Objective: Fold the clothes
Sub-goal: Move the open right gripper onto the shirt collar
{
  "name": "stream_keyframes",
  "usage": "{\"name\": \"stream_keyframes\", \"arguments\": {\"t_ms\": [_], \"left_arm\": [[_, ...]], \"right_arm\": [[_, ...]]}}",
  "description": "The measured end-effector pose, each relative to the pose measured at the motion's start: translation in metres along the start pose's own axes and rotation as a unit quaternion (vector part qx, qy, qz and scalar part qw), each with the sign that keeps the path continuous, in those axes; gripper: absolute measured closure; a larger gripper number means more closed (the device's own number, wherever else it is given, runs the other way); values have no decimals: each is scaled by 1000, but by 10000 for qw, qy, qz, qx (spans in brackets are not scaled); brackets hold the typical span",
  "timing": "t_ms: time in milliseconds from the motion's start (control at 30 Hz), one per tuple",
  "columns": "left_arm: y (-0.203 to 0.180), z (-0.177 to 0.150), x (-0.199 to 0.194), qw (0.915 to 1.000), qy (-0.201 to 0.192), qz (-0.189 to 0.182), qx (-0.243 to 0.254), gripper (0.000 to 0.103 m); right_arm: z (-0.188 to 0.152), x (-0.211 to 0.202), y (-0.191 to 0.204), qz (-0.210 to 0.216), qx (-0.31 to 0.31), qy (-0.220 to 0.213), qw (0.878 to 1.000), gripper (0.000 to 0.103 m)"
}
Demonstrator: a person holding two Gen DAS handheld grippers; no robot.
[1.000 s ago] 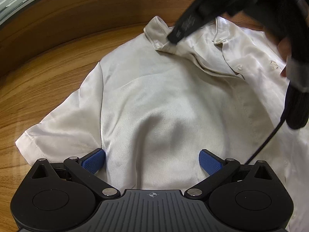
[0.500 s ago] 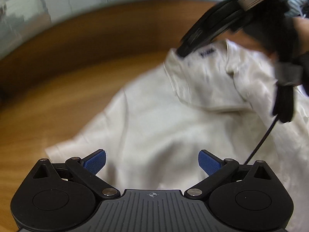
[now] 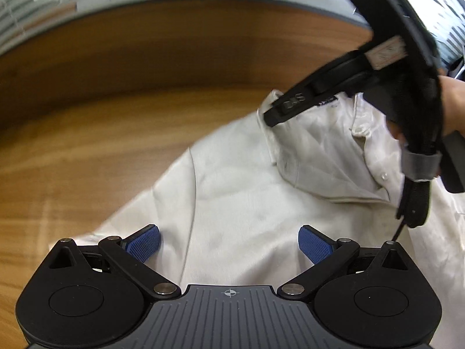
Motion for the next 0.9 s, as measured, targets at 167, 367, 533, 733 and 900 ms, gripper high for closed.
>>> {"name": "stream_keyframes", "arguments": {"t_ms": [167, 367, 533, 733, 900], "left_arm": [[12, -11, 10, 9995, 234, 128, -140, 1], [34, -14, 0, 9990, 86, 142, -406, 2], [47, -17, -4, 9984, 142, 223, -504, 6], [45, -23, -11, 9991, 113, 349, -205, 5], [41, -24, -8, 9992, 79, 355, -177, 5]], "right_arm": [[-19, -4, -10, -93, 308, 26, 9995, 70], [-15, -33, -19, -348, 473, -270, 9979, 70], [10, -48, -3, -83, 266, -761, 9967, 71], [23, -19, 23, 114, -68, -547, 9984, 71], [13, 2, 18, -370, -162, -131, 9991, 71]]}}
Point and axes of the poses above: each gripper's, at about its wrist camera, not at the fingertips, and x roughly the way its jaws point, y to its left, z to its top, the point moved 6 cm from there along x, roughly the way its jaws point, and after that the axes turned 10 degrees about -x, right-handed, at the moved point
